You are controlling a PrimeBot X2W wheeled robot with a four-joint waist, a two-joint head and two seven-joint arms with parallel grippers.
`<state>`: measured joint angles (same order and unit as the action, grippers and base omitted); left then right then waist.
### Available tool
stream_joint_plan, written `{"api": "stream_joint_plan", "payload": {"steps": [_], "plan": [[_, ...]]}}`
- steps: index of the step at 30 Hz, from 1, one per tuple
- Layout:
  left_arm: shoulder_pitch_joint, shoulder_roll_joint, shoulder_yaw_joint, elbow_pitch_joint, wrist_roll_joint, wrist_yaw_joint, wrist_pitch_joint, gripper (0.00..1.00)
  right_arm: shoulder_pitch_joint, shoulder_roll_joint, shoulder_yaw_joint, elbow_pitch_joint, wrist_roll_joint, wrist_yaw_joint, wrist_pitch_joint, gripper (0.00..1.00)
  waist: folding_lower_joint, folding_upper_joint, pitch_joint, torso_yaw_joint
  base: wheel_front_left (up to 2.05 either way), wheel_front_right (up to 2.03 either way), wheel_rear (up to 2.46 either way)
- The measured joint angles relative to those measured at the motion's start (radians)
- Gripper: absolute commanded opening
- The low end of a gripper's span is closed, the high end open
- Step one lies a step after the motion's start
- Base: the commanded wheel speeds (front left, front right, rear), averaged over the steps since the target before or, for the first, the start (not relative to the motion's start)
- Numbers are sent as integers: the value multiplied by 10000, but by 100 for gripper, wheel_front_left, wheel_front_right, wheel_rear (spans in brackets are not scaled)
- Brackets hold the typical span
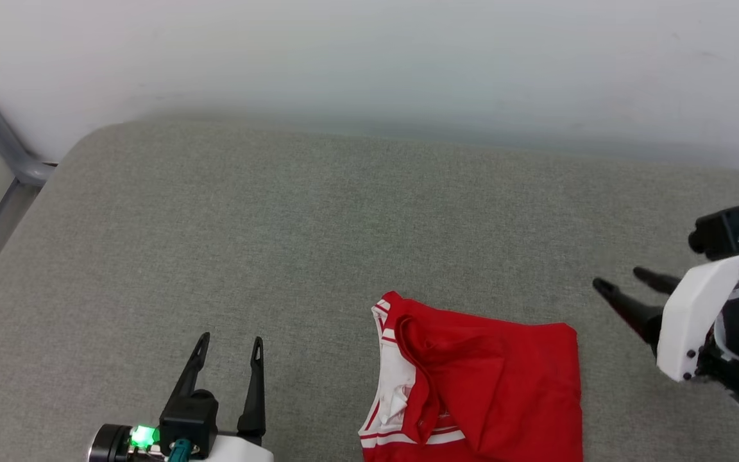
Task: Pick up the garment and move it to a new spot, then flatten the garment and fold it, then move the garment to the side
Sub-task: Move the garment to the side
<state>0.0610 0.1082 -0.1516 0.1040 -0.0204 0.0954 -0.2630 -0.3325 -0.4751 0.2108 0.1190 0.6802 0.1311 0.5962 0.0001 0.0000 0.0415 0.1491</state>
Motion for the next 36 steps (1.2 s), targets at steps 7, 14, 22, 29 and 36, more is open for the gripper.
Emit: {"api": "stream_joint_plan", "payload": {"steps": [7,14,22,29,36], "plan": [[-311,-94,-67,-13,0,-33,0,100,516,-389,872,-46,1064,0,1676,100,0,0,480,169,0,0,0],[-629,-174,-127,-17,-6,-71,0,100,903,-332,1360,109,1473,0,2123,100,0,0,1014,313,0,0,0],[-1127,-259,-247,58,-6,-75,0,100,976,-27,2046,1020,1480,-2,1329,100,-1,0,1608,621,0,0,0],[-1098,-288,-121,92,-23,12,0,100,857,-178,2746,1083,1342,-4,362,0,-1,0,1538,513,0,0,0],[-845,-311,-29,82,-31,69,0,100,314,-251,3177,1112,1229,2,-694,0,0,0,1283,194,0,0,0]]}}
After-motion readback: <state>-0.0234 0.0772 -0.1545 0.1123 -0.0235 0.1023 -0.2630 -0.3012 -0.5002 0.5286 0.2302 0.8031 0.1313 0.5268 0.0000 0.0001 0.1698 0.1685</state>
